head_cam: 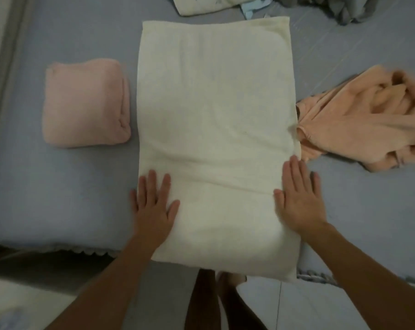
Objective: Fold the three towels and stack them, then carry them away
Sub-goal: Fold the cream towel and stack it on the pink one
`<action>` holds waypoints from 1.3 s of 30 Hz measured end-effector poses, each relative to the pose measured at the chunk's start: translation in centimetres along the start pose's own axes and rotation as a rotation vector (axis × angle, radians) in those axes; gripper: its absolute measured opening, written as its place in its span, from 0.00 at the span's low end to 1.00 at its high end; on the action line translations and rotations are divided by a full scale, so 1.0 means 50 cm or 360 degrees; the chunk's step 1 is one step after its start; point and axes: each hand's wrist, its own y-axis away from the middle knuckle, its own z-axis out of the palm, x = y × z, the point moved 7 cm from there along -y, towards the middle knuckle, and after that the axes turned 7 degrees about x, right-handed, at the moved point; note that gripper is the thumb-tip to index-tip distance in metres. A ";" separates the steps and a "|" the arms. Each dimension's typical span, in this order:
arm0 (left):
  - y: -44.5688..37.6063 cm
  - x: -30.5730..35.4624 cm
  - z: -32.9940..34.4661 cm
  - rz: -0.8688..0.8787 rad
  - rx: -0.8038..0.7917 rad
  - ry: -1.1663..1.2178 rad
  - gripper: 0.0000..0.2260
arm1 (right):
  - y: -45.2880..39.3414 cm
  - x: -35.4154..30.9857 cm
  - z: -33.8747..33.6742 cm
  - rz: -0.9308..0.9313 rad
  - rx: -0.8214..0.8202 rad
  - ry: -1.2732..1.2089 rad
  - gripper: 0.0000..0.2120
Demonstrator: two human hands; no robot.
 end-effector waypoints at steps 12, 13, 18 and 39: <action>0.265 -0.056 0.019 -0.1485 -0.0295 0.1571 0.25 | 0.356 0.026 0.050 0.1190 -0.0473 -0.1202 0.17; 0.276 -0.061 0.029 -0.1500 -0.0368 0.1599 0.26 | 0.373 0.026 0.064 0.1216 -0.0574 -0.1251 0.18; 0.301 -0.095 0.079 -0.1490 -0.0736 0.1599 0.28 | 0.396 0.025 0.088 0.1153 -0.0854 -0.1353 0.15; 0.249 -0.164 -0.144 -0.1471 -0.0542 0.1711 0.08 | 0.293 0.048 -0.145 0.1416 -0.0654 -0.2418 0.07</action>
